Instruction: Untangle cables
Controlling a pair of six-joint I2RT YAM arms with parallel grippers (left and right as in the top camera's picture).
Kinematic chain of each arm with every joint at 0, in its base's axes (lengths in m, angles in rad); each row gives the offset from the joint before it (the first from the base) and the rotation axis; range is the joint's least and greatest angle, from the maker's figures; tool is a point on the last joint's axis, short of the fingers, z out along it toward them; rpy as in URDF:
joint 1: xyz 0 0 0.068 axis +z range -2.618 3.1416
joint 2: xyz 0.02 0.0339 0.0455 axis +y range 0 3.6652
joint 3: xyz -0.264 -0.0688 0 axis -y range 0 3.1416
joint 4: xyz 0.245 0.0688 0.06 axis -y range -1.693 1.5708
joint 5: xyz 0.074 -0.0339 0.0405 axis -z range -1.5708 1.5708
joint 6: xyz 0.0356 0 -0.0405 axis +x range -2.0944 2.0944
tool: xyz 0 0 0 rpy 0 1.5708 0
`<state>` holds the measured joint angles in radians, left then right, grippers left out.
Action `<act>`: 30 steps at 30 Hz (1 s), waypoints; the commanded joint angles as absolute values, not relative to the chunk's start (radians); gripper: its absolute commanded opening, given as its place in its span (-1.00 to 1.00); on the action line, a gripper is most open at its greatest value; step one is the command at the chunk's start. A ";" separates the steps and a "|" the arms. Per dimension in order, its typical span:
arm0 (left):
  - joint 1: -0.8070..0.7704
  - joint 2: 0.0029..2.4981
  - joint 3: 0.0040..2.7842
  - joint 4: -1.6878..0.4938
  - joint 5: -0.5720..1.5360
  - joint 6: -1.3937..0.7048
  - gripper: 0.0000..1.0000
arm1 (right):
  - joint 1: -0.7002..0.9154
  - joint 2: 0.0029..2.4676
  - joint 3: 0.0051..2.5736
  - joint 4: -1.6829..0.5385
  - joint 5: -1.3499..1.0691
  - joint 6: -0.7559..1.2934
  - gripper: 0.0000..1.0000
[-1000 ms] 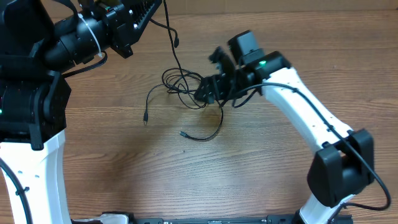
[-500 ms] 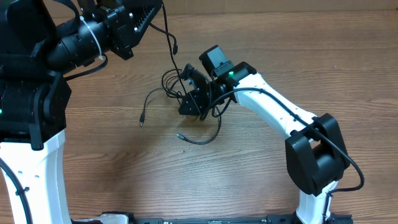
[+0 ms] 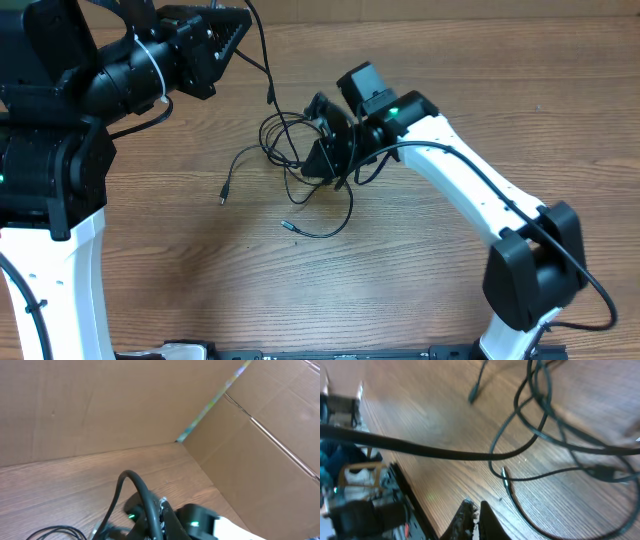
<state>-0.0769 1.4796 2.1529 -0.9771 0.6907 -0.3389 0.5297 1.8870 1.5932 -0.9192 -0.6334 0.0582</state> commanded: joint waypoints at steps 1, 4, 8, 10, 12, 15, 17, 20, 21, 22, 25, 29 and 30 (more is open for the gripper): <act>-0.076 1.479 2.162 -0.958 0.639 -0.365 -0.92 | 0.530 1.863 1.605 -0.878 -0.549 0.187 -0.24; -0.064 1.479 2.162 -0.928 0.640 -0.413 -0.92 | 0.544 1.865 1.568 -0.831 -0.528 0.257 0.04; -0.017 1.479 2.162 -0.910 0.648 -0.463 -0.92 | 0.565 1.866 1.482 -0.762 -0.479 0.347 0.07; 0.000 1.479 2.162 -0.910 0.647 -0.480 -0.91 | 0.567 1.866 1.443 -0.714 -0.480 0.373 0.07; 0.009 1.479 2.162 -0.908 0.647 -0.502 -0.92 | 0.578 1.867 1.397 -0.637 -0.491 0.376 0.09; 0.013 1.479 2.162 -0.904 0.646 -0.524 -0.92 | 0.609 1.876 1.346 -0.531 -0.490 0.412 0.17; 0.013 1.480 2.162 -0.903 0.643 -0.528 -0.91 | 0.637 1.881 1.315 -0.448 -0.486 0.433 0.21; 0.013 1.484 2.162 -0.904 0.643 -0.542 -0.91 | 0.675 1.895 1.280 -0.327 -0.462 0.493 0.22; 0.013 1.485 2.162 -0.904 0.643 -0.549 -0.92 | 0.682 1.900 1.275 -0.309 -0.445 0.510 0.22; 0.013 1.486 2.162 -0.903 0.643 -0.555 -0.92 | 0.692 1.912 1.272 -0.291 -0.418 0.537 0.22; 0.013 1.493 2.162 -0.904 0.643 -0.558 -0.91 | 0.723 1.960 1.272 -0.253 -0.354 0.580 0.10; 0.042 1.499 2.162 -0.928 0.638 -0.547 -0.91 | 0.711 1.928 1.277 -0.295 -0.442 0.510 -0.92; 0.062 1.499 2.162 -0.937 0.628 -0.539 -0.92 | 0.702 1.902 1.282 -0.312 -0.444 0.483 -0.92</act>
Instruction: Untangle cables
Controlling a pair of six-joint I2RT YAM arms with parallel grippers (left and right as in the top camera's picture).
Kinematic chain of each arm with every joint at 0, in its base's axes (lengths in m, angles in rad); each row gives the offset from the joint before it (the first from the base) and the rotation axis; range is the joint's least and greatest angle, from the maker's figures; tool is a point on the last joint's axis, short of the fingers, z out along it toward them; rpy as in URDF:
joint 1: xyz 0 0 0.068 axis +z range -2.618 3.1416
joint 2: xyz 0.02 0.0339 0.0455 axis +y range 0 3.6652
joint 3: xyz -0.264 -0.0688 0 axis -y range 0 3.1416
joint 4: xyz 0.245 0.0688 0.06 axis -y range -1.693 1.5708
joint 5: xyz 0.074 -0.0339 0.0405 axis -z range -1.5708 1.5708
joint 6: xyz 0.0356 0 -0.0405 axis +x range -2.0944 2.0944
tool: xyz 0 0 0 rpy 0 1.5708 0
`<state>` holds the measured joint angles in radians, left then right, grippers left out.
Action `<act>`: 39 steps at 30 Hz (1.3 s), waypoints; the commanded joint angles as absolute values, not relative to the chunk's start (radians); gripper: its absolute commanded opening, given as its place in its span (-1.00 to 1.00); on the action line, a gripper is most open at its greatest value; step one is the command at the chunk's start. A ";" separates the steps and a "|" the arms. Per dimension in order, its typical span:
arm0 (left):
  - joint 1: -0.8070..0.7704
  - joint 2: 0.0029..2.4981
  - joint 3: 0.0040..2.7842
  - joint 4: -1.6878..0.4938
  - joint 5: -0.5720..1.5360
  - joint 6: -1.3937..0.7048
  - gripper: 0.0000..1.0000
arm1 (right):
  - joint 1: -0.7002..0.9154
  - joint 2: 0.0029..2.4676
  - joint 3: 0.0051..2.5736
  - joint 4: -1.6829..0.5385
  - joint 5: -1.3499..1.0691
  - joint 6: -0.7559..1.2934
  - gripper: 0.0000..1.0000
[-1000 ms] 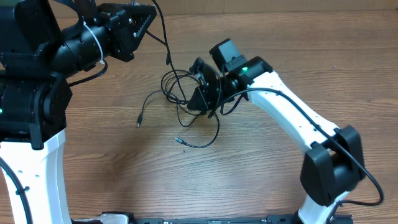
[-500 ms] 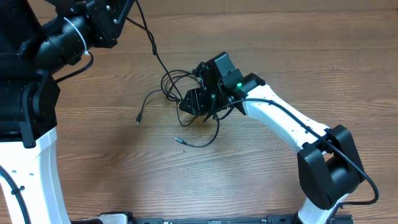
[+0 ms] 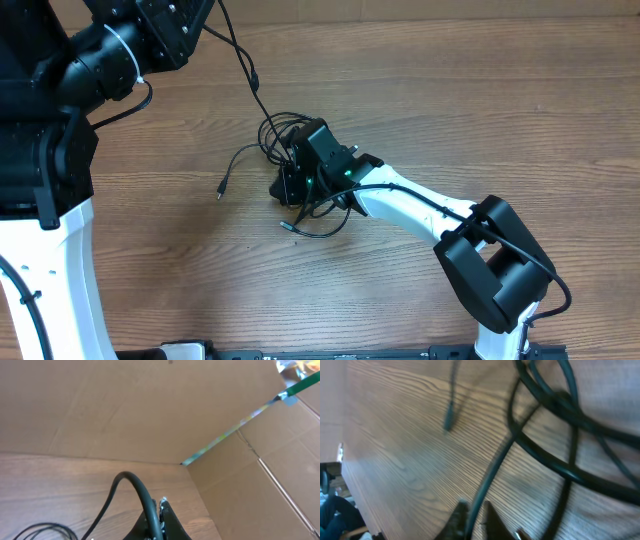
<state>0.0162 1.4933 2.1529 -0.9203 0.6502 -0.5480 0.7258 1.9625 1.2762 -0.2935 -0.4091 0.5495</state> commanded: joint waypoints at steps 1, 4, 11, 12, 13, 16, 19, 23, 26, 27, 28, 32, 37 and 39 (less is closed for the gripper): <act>0.084 1.499 2.162 -0.949 0.607 -0.533 -0.91 | 0.688 1.867 1.292 -0.344 -0.443 0.457 -0.92; 0.173 1.500 2.162 -1.012 0.501 -0.483 -0.91 | 0.608 1.720 1.359 -0.495 -0.448 0.406 -0.93; 0.305 1.504 2.162 -1.077 0.381 -0.369 -0.91 | 0.382 1.446 1.485 -0.592 -0.642 0.437 -0.93; 0.318 1.505 2.162 -1.084 0.364 -0.369 -0.91 | 0.353 1.419 1.492 -0.591 -0.651 0.454 -0.93; 0.329 1.507 2.162 -1.090 0.349 -0.365 -0.91 | 0.336 1.402 1.496 -0.588 -0.660 0.464 -0.93; 0.361 1.526 2.162 -1.134 0.279 -0.311 -0.91 | 0.221 1.314 1.526 -0.574 -0.718 0.531 -0.93; 0.361 1.564 2.162 -1.216 0.187 -0.252 -0.91 | 0.118 1.271 1.576 -0.583 -0.781 0.531 -0.93; 0.360 1.610 2.162 -1.271 0.181 -0.211 -0.92 | 0.057 1.267 1.591 -0.594 -0.867 0.532 -0.93; 0.358 1.642 2.162 -1.308 0.186 -0.205 -0.92 | 0.056 1.268 1.591 -0.613 -0.877 0.535 -0.93; 0.358 1.658 2.162 -1.329 0.204 -0.199 -0.91 | 0.060 1.268 1.591 -0.620 -0.877 0.535 -0.92; 0.358 1.670 2.162 -1.344 0.228 -0.186 -0.91 | 0.062 1.268 1.591 -0.624 -0.877 0.535 -0.93; 0.350 1.705 2.162 -1.400 0.385 -0.086 -0.91 | 0.079 1.270 1.591 -0.624 -0.872 0.535 -0.93; 0.284 1.713 2.162 -1.406 0.464 -0.024 -0.91 | 0.102 1.276 1.608 -0.632 -0.859 0.554 -0.93; 0.257 1.715 2.162 -1.402 0.461 -0.022 -0.92 | 0.102 1.297 1.668 -0.647 -0.878 0.550 -0.93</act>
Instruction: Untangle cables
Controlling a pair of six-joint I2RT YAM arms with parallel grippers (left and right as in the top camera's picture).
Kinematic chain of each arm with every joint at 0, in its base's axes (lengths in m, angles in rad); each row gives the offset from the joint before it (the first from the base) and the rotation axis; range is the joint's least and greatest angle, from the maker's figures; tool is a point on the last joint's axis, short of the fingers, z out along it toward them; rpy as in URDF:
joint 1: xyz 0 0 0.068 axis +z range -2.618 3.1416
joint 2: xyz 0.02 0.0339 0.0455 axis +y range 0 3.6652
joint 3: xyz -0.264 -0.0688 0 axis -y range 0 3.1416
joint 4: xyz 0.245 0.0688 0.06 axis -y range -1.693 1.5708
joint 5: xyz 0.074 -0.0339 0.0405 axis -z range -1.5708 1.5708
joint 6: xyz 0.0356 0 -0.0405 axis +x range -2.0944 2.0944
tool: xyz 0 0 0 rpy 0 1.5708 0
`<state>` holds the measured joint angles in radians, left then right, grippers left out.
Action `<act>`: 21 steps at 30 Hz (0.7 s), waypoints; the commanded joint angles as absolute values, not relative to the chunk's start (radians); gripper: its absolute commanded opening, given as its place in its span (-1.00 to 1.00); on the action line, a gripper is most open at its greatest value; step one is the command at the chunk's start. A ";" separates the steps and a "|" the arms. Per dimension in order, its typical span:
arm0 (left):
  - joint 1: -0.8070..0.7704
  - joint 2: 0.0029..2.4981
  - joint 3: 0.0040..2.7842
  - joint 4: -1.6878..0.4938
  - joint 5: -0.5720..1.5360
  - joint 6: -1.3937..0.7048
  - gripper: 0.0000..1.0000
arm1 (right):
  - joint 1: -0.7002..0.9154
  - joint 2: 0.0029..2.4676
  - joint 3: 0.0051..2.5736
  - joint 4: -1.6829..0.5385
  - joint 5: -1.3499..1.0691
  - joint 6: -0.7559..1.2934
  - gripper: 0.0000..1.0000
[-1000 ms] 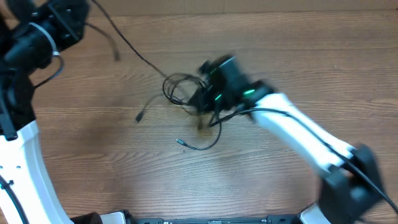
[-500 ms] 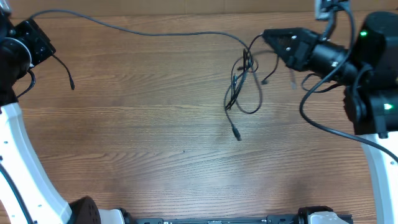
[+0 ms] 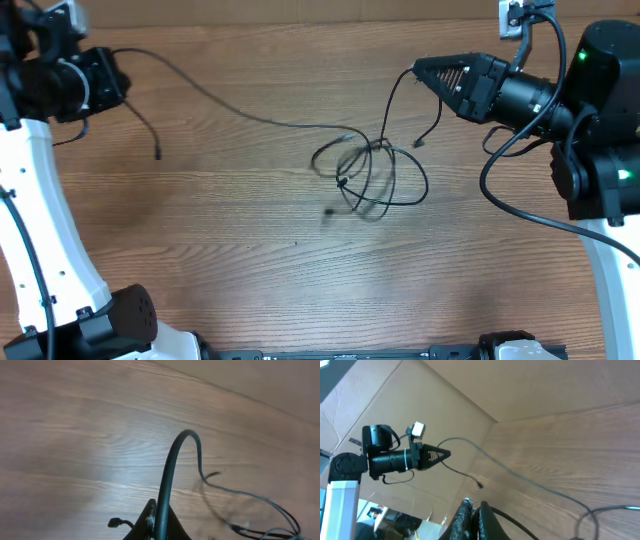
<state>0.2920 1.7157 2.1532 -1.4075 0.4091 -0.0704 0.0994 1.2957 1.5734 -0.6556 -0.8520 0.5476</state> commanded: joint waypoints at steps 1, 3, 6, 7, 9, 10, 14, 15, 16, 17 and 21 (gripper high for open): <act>0.246 1.715 2.162 -1.402 0.461 -0.022 -0.91 | 0.102 1.311 1.703 -0.659 -0.881 0.550 -0.93; 0.231 1.716 2.162 -1.402 0.461 -0.022 -0.92 | 0.102 1.352 1.800 -0.698 -0.881 0.545 -0.93; 0.213 1.717 2.162 -1.402 0.452 -0.022 -0.91 | 0.102 1.425 1.964 -0.791 -0.881 0.516 -0.93; 0.209 1.717 2.162 -1.402 0.446 -0.022 -0.92 | 0.102 1.447 2.009 -0.817 -0.882 0.507 -0.93; 0.200 1.717 2.162 -1.402 0.442 -0.023 -0.92 | 0.102 1.508 2.135 -0.901 -0.885 0.468 -0.93; 0.197 1.716 2.162 -1.401 0.451 -0.030 -0.92 | 0.102 1.527 2.171 -0.932 -0.884 0.452 -0.93; 0.196 1.710 2.162 -1.383 0.469 -0.028 -0.91 | 0.101 1.601 2.299 -1.124 -0.780 0.352 -0.93; 0.196 1.710 2.162 -1.383 0.458 -0.026 -0.91 | 0.098 1.611 2.307 -1.171 -0.705 0.333 -0.93; 0.196 1.710 2.162 -1.384 0.445 -0.022 -0.92 | 0.093 1.614 2.307 -1.199 -0.644 0.327 -0.93; 0.196 1.711 2.162 -1.386 0.406 -0.022 -0.92 | 0.082 1.624 2.307 -1.240 -0.550 0.323 -0.93; 0.202 1.713 2.162 -1.389 0.212 -0.059 -0.91 | 0.033 1.664 2.305 -1.340 -0.363 0.316 -0.92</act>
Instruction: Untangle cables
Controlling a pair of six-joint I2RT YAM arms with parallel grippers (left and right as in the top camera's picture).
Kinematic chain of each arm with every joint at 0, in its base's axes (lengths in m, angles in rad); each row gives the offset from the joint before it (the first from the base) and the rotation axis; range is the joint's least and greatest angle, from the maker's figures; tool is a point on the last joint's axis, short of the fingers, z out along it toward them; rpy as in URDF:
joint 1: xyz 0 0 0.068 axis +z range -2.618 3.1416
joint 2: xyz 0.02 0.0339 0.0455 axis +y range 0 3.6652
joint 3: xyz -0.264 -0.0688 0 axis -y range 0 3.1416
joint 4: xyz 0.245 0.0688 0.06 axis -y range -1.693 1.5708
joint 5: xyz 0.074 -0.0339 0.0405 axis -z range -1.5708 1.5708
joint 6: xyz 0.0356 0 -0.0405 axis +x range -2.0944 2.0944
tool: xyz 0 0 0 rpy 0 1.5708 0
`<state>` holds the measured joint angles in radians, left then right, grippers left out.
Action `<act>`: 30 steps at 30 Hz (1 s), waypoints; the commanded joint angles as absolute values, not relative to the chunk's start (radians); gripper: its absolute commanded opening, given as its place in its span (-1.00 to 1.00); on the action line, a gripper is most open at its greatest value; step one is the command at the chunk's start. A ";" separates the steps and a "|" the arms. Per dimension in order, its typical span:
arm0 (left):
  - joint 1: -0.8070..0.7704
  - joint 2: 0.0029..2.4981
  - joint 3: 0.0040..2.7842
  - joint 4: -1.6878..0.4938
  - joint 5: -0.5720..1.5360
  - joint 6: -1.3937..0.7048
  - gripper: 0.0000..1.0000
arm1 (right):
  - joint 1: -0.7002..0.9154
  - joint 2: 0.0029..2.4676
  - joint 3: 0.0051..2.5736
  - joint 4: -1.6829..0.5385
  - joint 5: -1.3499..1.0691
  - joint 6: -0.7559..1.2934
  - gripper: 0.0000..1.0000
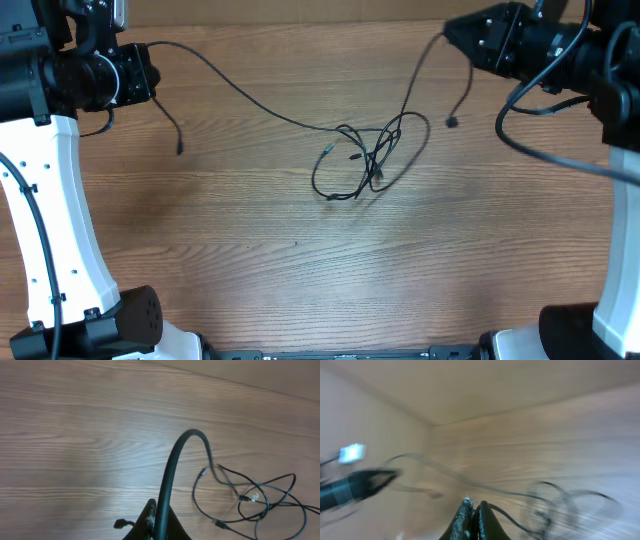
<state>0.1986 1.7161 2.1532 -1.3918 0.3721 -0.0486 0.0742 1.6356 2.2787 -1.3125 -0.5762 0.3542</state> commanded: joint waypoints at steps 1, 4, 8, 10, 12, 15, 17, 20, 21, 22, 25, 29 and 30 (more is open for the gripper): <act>0.212 1.713 2.162 -1.387 0.133 -0.099 -0.92 | 0.011 1.689 2.305 -1.365 -0.315 0.316 -0.93; 0.228 1.713 2.162 -1.381 0.032 -0.149 -0.92 | -0.026 1.741 2.305 -1.407 -0.262 0.316 -0.93; 0.226 1.706 2.162 -1.343 -0.029 -0.168 -0.91 | -0.035 1.821 2.305 -1.435 -0.263 0.305 -0.93; 0.227 1.686 2.163 -1.309 -0.004 -0.233 -0.91 | -0.012 1.880 2.305 -1.428 -0.347 0.270 -0.93; 0.239 1.659 2.167 -1.247 0.252 -0.225 -0.92 | 0.014 1.926 2.305 -1.419 -0.391 0.256 -0.93; 0.239 1.625 2.188 -1.198 0.402 -0.214 -0.92 | 0.024 1.966 2.305 -1.414 -0.391 0.262 -0.93; 0.239 1.599 2.224 -1.191 0.451 -0.215 -0.91 | 0.019 1.991 2.305 -1.409 -0.402 0.267 -0.93; 0.239 1.568 2.302 -1.191 0.521 -0.215 -0.91 | -0.008 2.028 2.305 -1.400 -0.417 0.273 -0.93; 0.241 1.557 2.339 -1.190 0.546 -0.225 -0.92 | -0.019 2.042 2.305 -1.394 -0.417 0.273 -0.93; 0.243 1.551 2.368 -1.182 0.578 -0.243 -0.92 | -0.029 2.055 2.305 -1.388 -0.417 0.272 -0.93; 0.242 1.544 2.424 -1.088 0.752 -0.306 -0.91 | -0.042 2.079 2.305 -1.367 -0.461 0.233 -0.17; 0.242 1.551 2.431 -0.844 0.945 -0.497 -0.92 | -0.038 2.074 2.305 -1.372 -0.649 0.114 0.89; 0.242 1.557 2.431 -0.770 0.976 -0.552 -0.92 | -0.033 2.070 2.305 -1.378 -0.693 0.084 0.97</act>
<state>0.2363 1.5383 2.4271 -0.8745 0.7700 -0.3634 -0.0486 2.0819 2.2795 -1.3750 -0.5217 0.1932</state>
